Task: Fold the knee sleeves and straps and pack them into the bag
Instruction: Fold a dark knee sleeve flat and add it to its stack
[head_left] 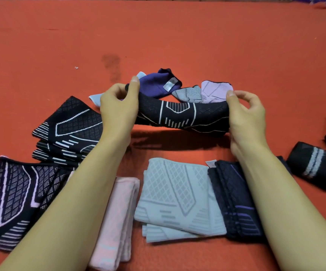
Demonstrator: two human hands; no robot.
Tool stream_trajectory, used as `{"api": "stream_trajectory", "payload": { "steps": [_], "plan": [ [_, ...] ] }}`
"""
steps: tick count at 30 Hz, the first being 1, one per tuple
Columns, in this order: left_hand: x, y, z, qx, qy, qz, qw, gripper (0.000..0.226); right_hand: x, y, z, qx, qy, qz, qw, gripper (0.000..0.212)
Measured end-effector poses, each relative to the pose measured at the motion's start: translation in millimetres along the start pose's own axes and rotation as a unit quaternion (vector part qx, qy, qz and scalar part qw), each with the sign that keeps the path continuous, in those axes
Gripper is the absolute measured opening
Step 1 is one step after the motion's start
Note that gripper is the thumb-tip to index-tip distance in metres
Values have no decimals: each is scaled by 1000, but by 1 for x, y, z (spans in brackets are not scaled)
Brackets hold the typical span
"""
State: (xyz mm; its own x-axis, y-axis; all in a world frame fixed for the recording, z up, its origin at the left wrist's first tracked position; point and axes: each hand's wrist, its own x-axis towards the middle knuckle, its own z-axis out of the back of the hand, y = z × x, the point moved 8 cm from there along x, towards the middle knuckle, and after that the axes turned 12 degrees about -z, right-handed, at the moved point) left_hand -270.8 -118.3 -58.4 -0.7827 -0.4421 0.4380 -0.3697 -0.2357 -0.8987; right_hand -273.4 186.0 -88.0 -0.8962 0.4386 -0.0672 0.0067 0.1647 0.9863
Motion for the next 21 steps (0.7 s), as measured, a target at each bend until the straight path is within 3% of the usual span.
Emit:
{"api": "stream_trajectory", "payload": {
  "steps": [2, 8, 11, 18, 21],
  "plan": [
    [0, -1, 0, -9, 13, 9, 1000, 46, -2, 9, 1, -5, 3, 49, 999, 3],
    [3, 1, 3, -93, -12, 41, 995, 33, -6, 28, 11, -35, -34, 132, 990, 6],
    [2, 1, 0, -86, -8, 34, 996, 40, -10, 32, 12, -58, -49, 169, 983, 6],
    [-4, -2, -7, -8, 44, 12, 999, 67, -4, 26, 16, -113, -93, 154, 977, 13],
    [-8, 1, -15, -5, 87, 34, 996, 62, 5, 13, 13, -111, -68, 88, 988, 25]
  ]
}}
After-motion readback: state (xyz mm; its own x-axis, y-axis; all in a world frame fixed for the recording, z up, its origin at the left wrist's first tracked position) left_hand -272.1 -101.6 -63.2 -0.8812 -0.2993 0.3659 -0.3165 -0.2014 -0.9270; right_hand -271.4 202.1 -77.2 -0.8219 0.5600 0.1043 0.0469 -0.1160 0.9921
